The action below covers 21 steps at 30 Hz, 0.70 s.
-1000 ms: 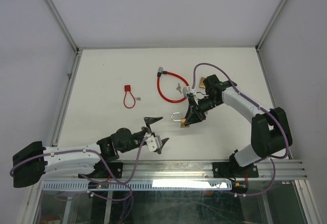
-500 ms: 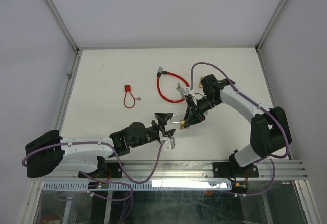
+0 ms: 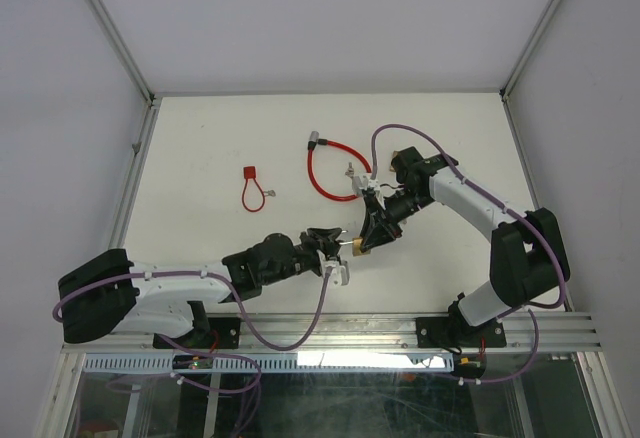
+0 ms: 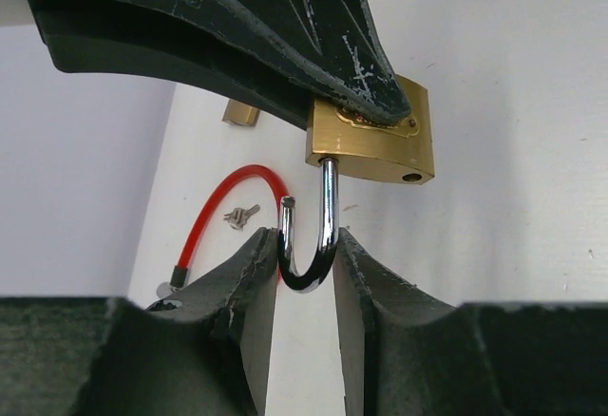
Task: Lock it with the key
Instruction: Pick up the lock from the center of the board.
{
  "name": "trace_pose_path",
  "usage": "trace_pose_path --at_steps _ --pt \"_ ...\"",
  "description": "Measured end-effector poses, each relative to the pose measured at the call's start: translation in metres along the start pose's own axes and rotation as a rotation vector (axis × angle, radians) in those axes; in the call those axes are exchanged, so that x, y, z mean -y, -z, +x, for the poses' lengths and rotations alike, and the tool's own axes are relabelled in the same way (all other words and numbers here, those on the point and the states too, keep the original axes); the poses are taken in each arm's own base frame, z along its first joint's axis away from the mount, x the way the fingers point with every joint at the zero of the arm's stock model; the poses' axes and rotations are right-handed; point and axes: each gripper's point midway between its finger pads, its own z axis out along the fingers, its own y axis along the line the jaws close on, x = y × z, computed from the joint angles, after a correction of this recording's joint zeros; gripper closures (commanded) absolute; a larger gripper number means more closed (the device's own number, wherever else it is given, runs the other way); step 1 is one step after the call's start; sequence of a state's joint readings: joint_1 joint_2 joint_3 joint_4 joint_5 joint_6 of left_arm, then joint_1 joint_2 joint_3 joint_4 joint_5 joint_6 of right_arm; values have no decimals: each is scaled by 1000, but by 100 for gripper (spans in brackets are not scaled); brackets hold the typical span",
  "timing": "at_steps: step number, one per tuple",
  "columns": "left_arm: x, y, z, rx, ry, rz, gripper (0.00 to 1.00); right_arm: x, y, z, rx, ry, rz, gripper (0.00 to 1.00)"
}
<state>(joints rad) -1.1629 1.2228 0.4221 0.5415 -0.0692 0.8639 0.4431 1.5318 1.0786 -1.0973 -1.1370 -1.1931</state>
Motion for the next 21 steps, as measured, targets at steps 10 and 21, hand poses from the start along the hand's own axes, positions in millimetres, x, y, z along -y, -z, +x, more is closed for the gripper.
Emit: trace_pose_path --at_steps 10,21 --pt "9 -1 -6 7 216 78 83 3 0 1 -11 20 10 100" --pt "5 1 -11 47 631 151 77 8 4 -1 -29 120 73 100"
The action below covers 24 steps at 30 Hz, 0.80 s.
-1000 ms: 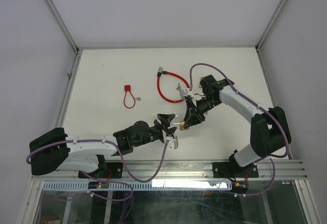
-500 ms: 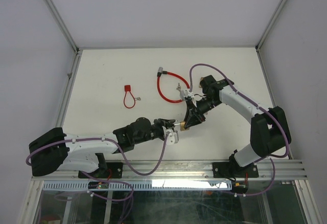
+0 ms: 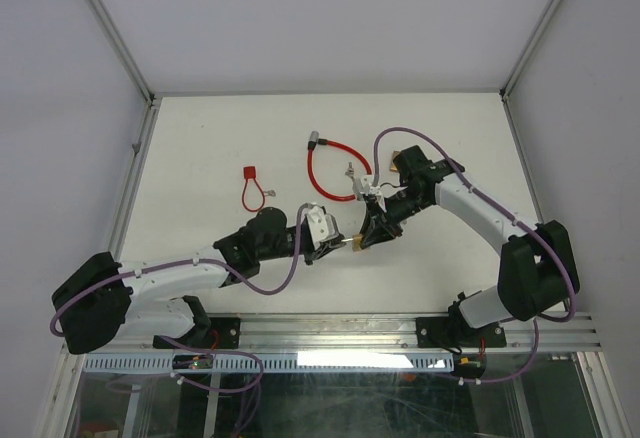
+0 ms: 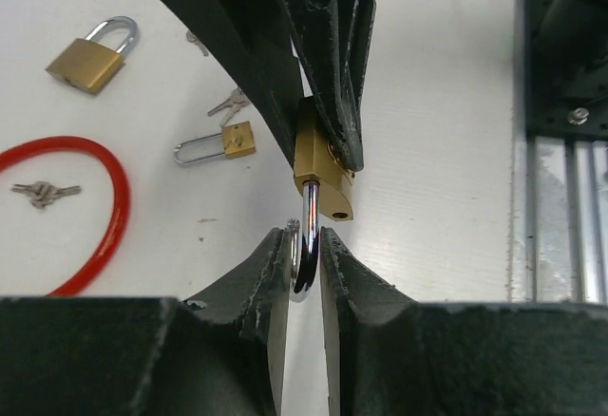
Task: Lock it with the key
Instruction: Pick up the lock from the center of the board, then lock the lock.
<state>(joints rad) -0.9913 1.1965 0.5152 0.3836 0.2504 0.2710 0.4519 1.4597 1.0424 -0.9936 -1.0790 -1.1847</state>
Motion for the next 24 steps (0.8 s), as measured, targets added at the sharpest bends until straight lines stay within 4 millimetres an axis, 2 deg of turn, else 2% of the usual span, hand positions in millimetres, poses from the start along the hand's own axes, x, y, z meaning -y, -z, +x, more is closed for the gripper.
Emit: trace_pose_path --at_steps 5,9,11,15,18,19,24 --pt "-2 4 -1 10 147 33 53 1 0 1 -8 12 9 100" --pt "-4 7 -2 17 204 32 24 2 0 2 -12 15 13 100" --pt "-4 12 -4 39 217 20 15 2 0 2 -12 16 13 100" --pt "-2 25 -1 82 217 -11 14 2 0 2 -12 19 12 100" --pt "-3 27 5 91 213 -31 20 1 0 2 -12 21 9 100" --pt "-3 28 6 97 210 -34 25 1 0 2 -13 21 7 100" --pt "-5 26 1 146 181 -42 36 -1 0 2 -12 22 2 100"
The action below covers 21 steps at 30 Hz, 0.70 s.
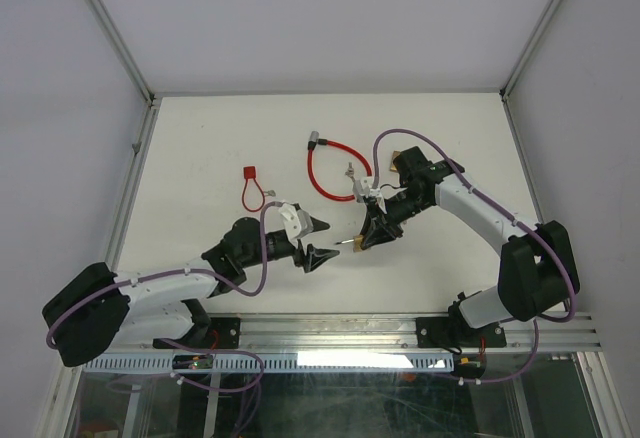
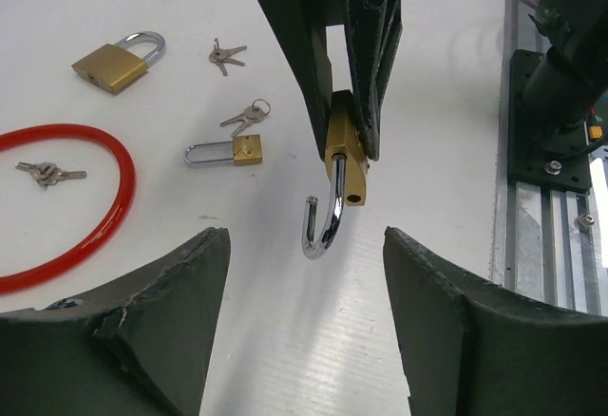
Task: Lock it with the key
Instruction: Lock the lock.
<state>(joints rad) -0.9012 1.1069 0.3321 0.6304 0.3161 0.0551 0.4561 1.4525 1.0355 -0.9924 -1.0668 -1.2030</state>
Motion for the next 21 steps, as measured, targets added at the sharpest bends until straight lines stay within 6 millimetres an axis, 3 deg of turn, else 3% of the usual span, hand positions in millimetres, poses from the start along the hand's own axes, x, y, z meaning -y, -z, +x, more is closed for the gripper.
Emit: trace_pose_path --at_steps 5,10,17,21 --pt "-1 -6 5 1 -6 5 46 0 0 -1 4 0 -2 100" --pt "-1 -10 17 -36 6 12 48 -1 0 -2 10 0 -4 100" --pt "2 -15 16 -36 16 37 62 -1 -1 -2 10 1 -4 100" --pt "7 -18 15 -34 35 69 83 0 -1 -2 11 2 -4 100"
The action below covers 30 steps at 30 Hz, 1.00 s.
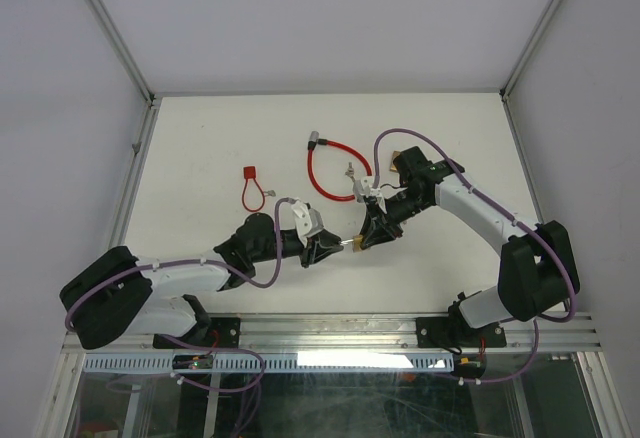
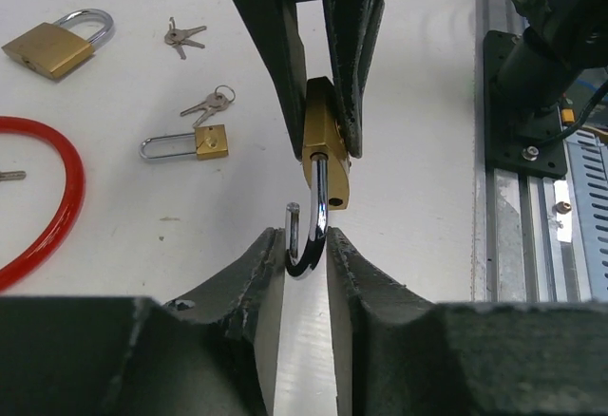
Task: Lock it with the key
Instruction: Lock the lock.
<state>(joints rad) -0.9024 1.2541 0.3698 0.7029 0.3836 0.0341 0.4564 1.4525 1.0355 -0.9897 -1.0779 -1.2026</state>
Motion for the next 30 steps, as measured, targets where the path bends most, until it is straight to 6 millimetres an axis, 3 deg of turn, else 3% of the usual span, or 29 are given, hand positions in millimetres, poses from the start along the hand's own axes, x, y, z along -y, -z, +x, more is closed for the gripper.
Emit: trace_pose_path --at_steps 4,24,26,30 --pt "6 -4 1 -8 26 38 100 1 0 1 -3 3 4 100" --pt "22 -8 5 -44 196 120 100 -7 2 8 -26 -12 6 100" --pt "24 -8 5 -46 198 129 81 -9 1 9 -24 -10 1 100" --pt "25 -9 1 -34 192 136 64 -8 0 7 -14 17 0 100"
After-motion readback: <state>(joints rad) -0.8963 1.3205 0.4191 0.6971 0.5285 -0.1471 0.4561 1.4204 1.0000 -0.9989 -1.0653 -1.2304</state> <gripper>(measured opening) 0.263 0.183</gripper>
